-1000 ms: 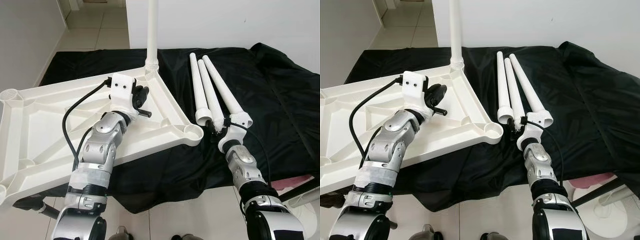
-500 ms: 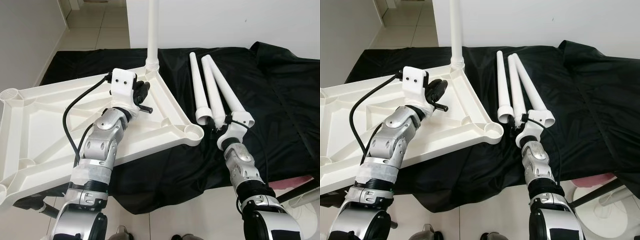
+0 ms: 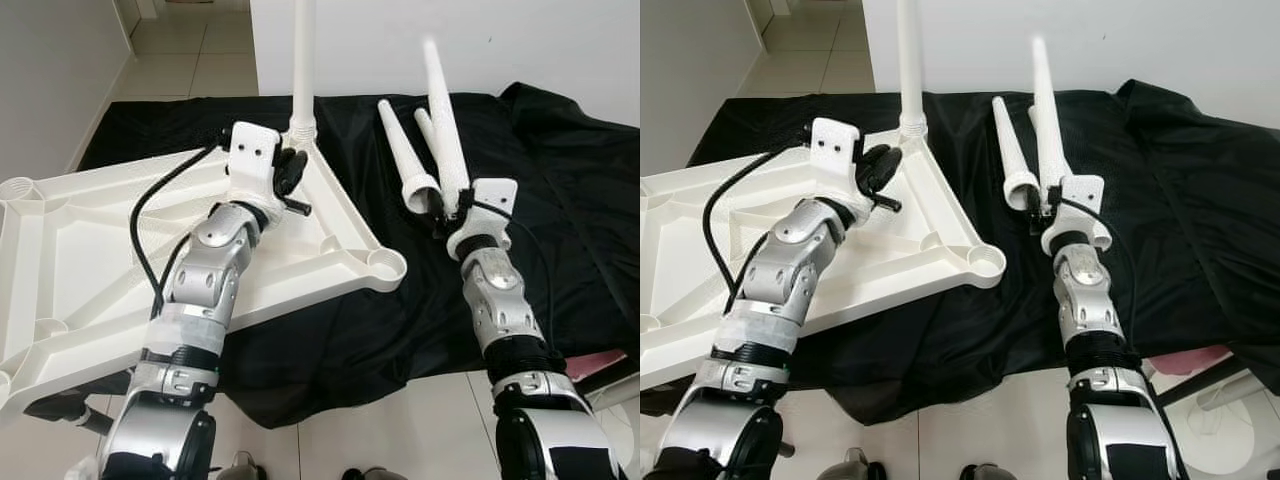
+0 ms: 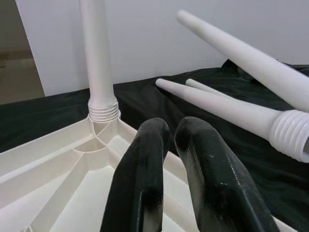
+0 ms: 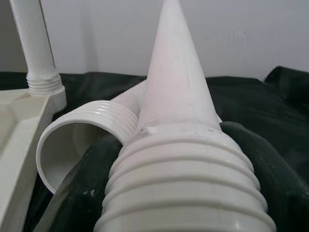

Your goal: Building children table

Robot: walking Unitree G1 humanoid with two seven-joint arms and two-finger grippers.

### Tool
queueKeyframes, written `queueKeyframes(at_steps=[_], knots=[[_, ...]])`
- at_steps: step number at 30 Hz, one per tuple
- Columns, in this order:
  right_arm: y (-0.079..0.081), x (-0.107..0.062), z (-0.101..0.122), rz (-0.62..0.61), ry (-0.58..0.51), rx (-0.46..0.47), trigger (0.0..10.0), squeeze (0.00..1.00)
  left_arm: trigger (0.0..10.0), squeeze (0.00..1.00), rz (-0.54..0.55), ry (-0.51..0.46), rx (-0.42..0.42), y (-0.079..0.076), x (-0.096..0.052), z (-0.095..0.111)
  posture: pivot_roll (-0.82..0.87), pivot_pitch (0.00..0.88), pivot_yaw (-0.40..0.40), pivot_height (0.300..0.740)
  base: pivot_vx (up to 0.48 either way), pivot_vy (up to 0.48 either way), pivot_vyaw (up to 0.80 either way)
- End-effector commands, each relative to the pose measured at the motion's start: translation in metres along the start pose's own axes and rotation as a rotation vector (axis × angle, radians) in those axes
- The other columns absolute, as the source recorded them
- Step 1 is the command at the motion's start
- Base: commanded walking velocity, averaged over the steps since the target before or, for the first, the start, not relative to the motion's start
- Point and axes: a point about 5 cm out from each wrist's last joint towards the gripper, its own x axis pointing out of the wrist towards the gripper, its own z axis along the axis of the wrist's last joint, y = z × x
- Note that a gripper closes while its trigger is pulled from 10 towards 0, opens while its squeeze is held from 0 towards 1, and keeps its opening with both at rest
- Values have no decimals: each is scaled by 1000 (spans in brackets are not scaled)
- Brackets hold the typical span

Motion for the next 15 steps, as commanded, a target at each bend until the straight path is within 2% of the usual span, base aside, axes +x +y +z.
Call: queueKeyframes(at_steps=[1, 3, 4, 5, 6, 9, 12, 13, 14, 15], knots=[[1, -1, 8, 15, -63, 3, 10000, 0, 10000, 0, -31, -8, -4, -1, 1, 2, -15, 48, -25, 740, 0, 0, 0], [3, -4, 16, 33, -119, 24, 10000, 0, 10000, 0, -74, -23, -43, -2, 1, 5, -17, 45, -23, 740, 0, 0, 0], [3, -5, 21, 41, -154, 36, 10000, 0, 10000, 153, -101, -31, -70, -2, 1, 7, -17, 45, -23, 740, 0, 0, 0], [5, -6, 29, 50, -205, 39, 10000, 0, 10000, 1000, -126, -40, -105, -2, 2, 10, -21, 41, -19, 740, 0, 0, 0], [6, -6, 36, 58, -244, 39, 10000, 0, 10000, 1000, -150, -50, -130, -1, 2, 14, -21, 41, -19, 740, 0, 0, 0], [10, -5, 48, 76, -307, 16, 10000, 0, 10000, 1000, -190, -68, -129, 0, 4, 20, -22, 31, -11, 740, 0, 0, 0], [13, -4, 58, 88, -361, 8, 10000, 0, 10000, 1000, -188, -90, -111, 3, 7, 27, -20, 16, -5, 740, 0, 0, 0], [15, -3, 63, 94, -384, 9, 10000, 0, 10000, 1000, -181, -99, -131, 5, 9, 30, -20, 16, -5, 740, 0, 0, 0], [17, -2, 68, 105, -413, -2, 10000, 0, 10000, 0, -195, -117, -170, 6, 10, 36, -22, 7, 0, 740, 0, 0, 0], [17, -2, 68, 105, -413, -2, 10000, 0, 10000, 0, -195, -117, -170, 6, 10, 36, -22, 7, 0, 740, 0, 0, 0]])
